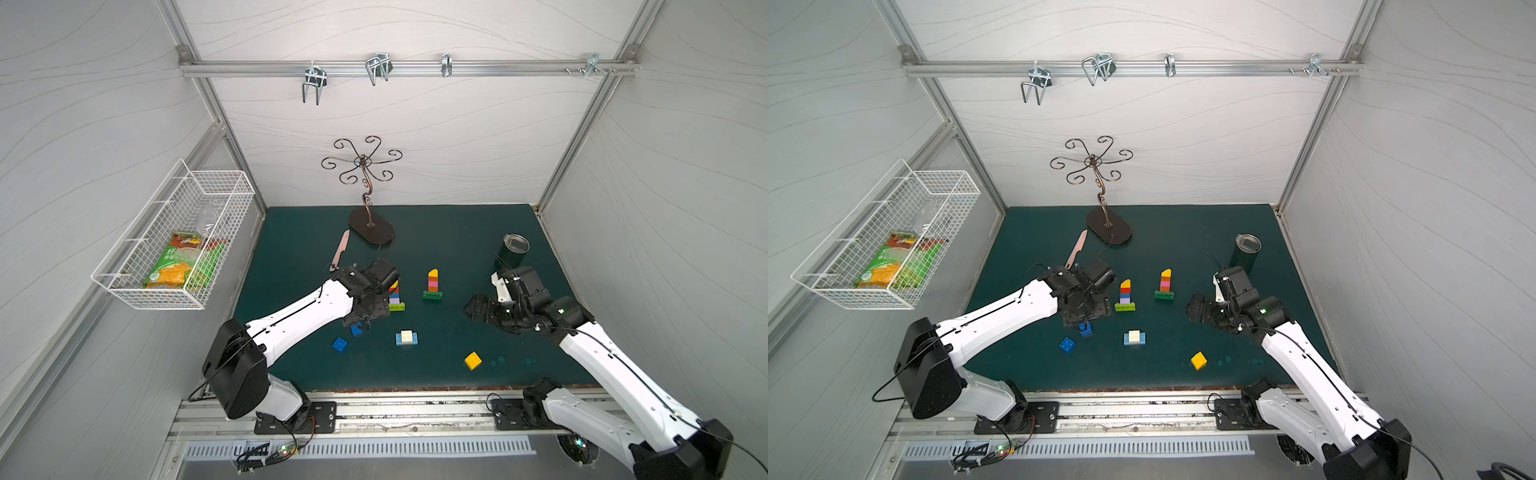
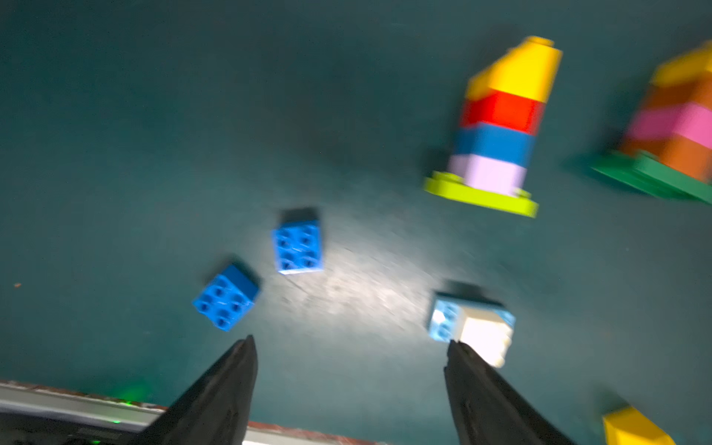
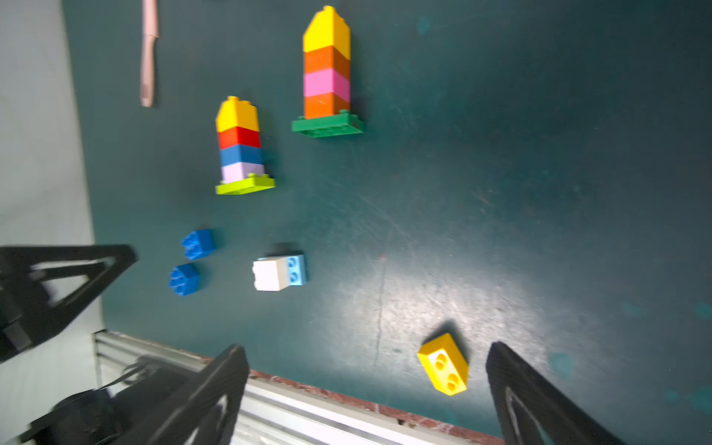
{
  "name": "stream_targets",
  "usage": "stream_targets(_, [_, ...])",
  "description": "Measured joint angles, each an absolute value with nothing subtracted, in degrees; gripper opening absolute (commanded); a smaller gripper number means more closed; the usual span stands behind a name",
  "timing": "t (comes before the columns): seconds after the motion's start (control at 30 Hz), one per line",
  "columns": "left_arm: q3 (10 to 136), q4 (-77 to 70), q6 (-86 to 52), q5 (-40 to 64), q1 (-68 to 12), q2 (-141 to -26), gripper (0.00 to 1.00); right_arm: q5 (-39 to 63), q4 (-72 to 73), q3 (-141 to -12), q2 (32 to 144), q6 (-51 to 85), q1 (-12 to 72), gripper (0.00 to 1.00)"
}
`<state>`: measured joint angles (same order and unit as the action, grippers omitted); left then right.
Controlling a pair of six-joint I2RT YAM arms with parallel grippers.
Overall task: Assemble the number 1 with lego
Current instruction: Pick up the lego brick from the center of the board.
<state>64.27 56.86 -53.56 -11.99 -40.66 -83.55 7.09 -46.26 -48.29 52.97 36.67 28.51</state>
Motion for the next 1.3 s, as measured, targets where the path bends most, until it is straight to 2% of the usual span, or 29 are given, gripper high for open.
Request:
stream_targets(0.27, [60.1, 53.4, -50.1, -11.5, -36.4, -86.0, 0.79, 9.5, -44.5, -47.7, 53.9, 37.1, 28.5, 0.94])
stream_targets(0.43, [56.2, 49.1, -50.2, -9.6, -35.2, -87.6, 0.7, 9.8, -44.3, -47.7, 54.0, 37.1, 28.5, 0.94])
stream_targets(0.83, [54.0, 42.6, -50.7, -7.2, -34.9, -90.8, 0.58, 10.6, -43.9, -47.7, 56.5, 37.7, 28.5, 0.93])
stream_targets(1.1, [51.8, 41.2, -50.7, -6.6, -34.3, -91.8, 0.54, 11.1, -43.6, -47.9, 57.7, 38.0, 28.5, 0.91])
stream_targets(1.3, [51.3, 40.1, -50.5, -6.3, -33.7, -91.8, 0.38, 11.6, -43.3, -48.1, 58.6, 38.2, 28.5, 0.89])
